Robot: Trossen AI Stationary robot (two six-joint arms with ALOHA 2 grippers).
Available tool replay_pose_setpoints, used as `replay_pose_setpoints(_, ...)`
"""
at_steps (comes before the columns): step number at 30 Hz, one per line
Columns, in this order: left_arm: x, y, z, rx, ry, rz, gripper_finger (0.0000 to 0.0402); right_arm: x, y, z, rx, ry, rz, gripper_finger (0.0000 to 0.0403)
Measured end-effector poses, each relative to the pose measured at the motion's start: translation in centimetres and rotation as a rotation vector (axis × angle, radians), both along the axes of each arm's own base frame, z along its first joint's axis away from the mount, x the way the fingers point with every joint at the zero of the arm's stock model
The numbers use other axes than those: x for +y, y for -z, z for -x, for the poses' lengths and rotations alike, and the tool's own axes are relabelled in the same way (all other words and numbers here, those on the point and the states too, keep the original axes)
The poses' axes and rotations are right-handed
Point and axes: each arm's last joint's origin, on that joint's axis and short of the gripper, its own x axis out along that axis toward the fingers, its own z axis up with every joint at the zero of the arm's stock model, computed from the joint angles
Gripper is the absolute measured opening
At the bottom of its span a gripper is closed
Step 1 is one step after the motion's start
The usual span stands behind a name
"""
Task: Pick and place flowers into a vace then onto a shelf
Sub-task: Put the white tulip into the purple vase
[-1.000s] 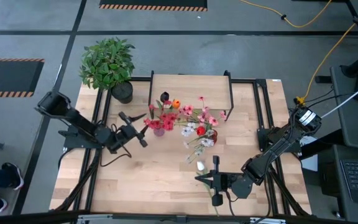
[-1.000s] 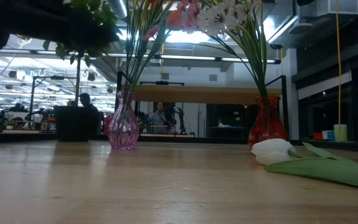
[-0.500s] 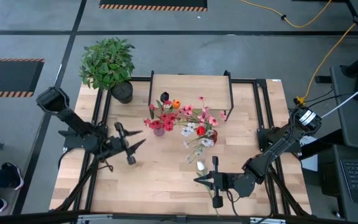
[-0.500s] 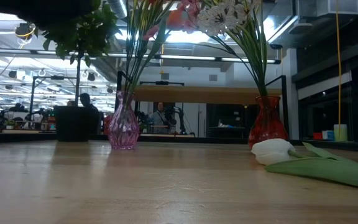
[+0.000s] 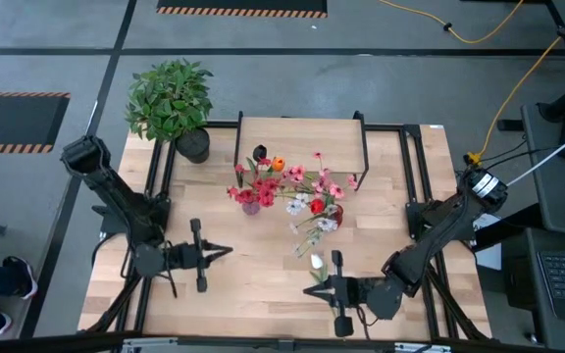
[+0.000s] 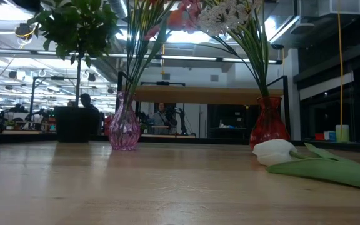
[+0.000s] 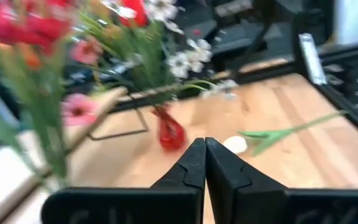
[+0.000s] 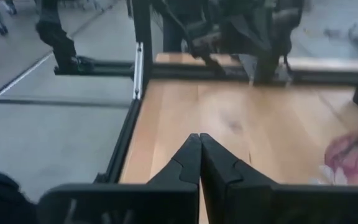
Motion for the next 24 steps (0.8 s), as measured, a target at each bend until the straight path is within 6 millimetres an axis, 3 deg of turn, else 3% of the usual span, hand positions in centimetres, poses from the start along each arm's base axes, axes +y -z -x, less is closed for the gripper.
replay_pose_setpoints(7,-1.1,-0.5,-0.5,0.084,0.159,0.155,0.0002,1.7,-1.7,0.9,0.175,0.068,-0.128,0.0002)
replay_pose_setpoints(13,-1.7,0.2,-0.5,0.159,0.166,0.2,0.0002,5.5,-1.5,1.3,0.291,0.107,-0.199,0.0002)
replay_pose_setpoints(18,-2.0,0.6,-0.3,0.176,0.176,0.184,0.0001,8.0,-0.2,0.9,0.428,0.233,-0.22,0.0001)
replay_pose_setpoints(24,-2.2,0.7,-0.1,0.178,0.187,0.181,0.0005,9.3,2.4,0.5,0.659,0.418,-0.257,0.0001)
